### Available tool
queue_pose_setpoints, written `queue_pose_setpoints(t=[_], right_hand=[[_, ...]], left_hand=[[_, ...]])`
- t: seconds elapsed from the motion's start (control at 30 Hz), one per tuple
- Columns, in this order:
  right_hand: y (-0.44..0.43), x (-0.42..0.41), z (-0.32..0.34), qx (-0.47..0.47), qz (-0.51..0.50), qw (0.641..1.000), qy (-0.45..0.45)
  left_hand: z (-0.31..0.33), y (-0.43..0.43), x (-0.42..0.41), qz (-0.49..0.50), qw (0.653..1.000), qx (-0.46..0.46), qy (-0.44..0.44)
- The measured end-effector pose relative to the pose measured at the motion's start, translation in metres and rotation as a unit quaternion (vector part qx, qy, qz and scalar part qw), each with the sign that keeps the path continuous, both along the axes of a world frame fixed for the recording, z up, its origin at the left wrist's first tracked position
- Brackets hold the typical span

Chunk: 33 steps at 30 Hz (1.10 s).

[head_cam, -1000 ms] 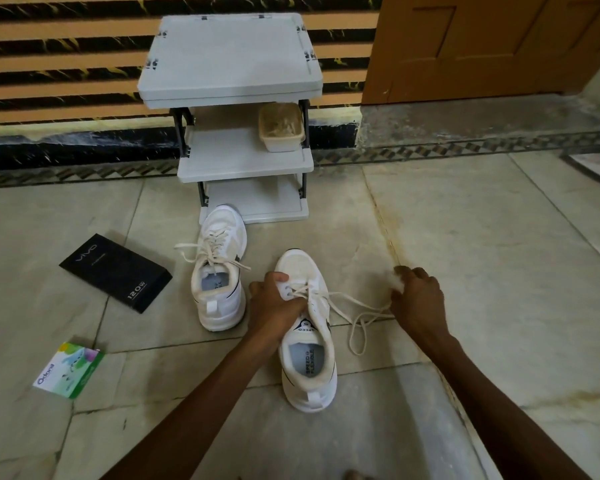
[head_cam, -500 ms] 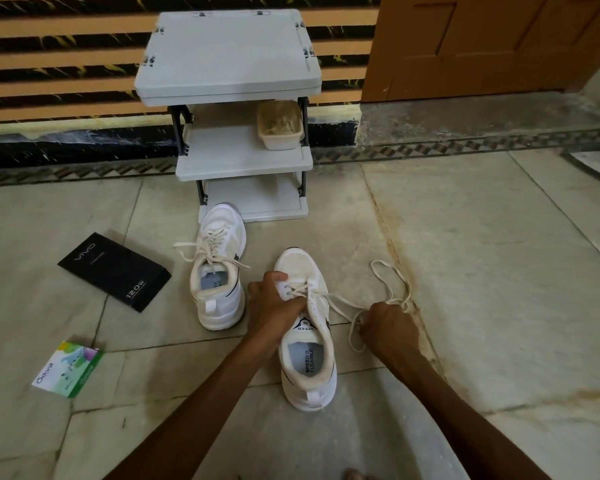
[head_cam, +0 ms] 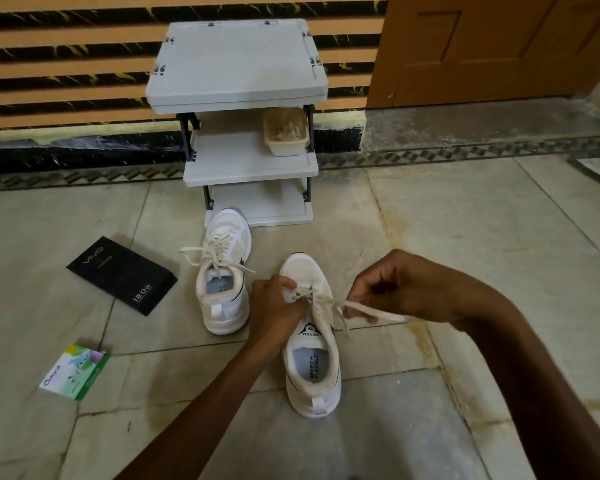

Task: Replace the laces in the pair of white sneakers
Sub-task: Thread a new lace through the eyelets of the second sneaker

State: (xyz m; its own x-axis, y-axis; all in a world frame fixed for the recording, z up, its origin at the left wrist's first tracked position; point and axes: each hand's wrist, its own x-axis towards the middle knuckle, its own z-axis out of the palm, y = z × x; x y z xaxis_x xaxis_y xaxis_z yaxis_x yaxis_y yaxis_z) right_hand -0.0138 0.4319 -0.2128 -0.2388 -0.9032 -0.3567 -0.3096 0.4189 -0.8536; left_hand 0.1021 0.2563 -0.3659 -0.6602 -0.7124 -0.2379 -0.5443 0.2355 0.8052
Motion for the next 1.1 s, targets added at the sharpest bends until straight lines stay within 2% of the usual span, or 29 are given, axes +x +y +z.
queue_pose_setpoints(t=[0.07, 0.1, 0.23, 0.33, 0.53, 0.7, 0.93, 1.1], right_hand=[[-0.002, -0.005, 0.003, 0.056, 0.005, 0.988, 0.147], [-0.004, -0.006, 0.001, 0.095, 0.008, 0.977, 0.191], [-0.010, -0.004, -0.029, 0.222, -0.019, 0.946, 0.237], [-0.016, 0.003, -0.069, 0.186, -0.150, 0.932, 0.274], [-0.023, 0.023, -0.134, 0.099, -0.339, 0.929, 0.111], [-0.034, 0.029, -0.155, 0.011, -0.440, 0.896, 0.065], [-0.048, 0.019, -0.158, 0.000, -0.489, 0.872, -0.009], [-0.049, 0.019, -0.153, -0.075, -0.509, 0.847, -0.134]], left_hand=[[0.005, 0.000, 0.000, -0.038, 0.997, -0.067, 0.025], [0.008, 0.000, -0.002, -0.060, 0.993, -0.091, 0.033], [0.018, 0.000, -0.010, -0.175, 0.969, -0.174, -0.018], [0.018, 0.003, -0.015, -0.239, 0.947, -0.203, -0.066], [0.024, 0.006, -0.025, -0.240, 0.947, -0.191, -0.093], [0.025, -0.004, -0.027, -0.217, 0.965, -0.121, -0.079], [0.024, -0.006, -0.033, -0.213, 0.967, -0.109, -0.086], [0.022, -0.003, -0.037, -0.200, 0.972, -0.097, -0.081]])
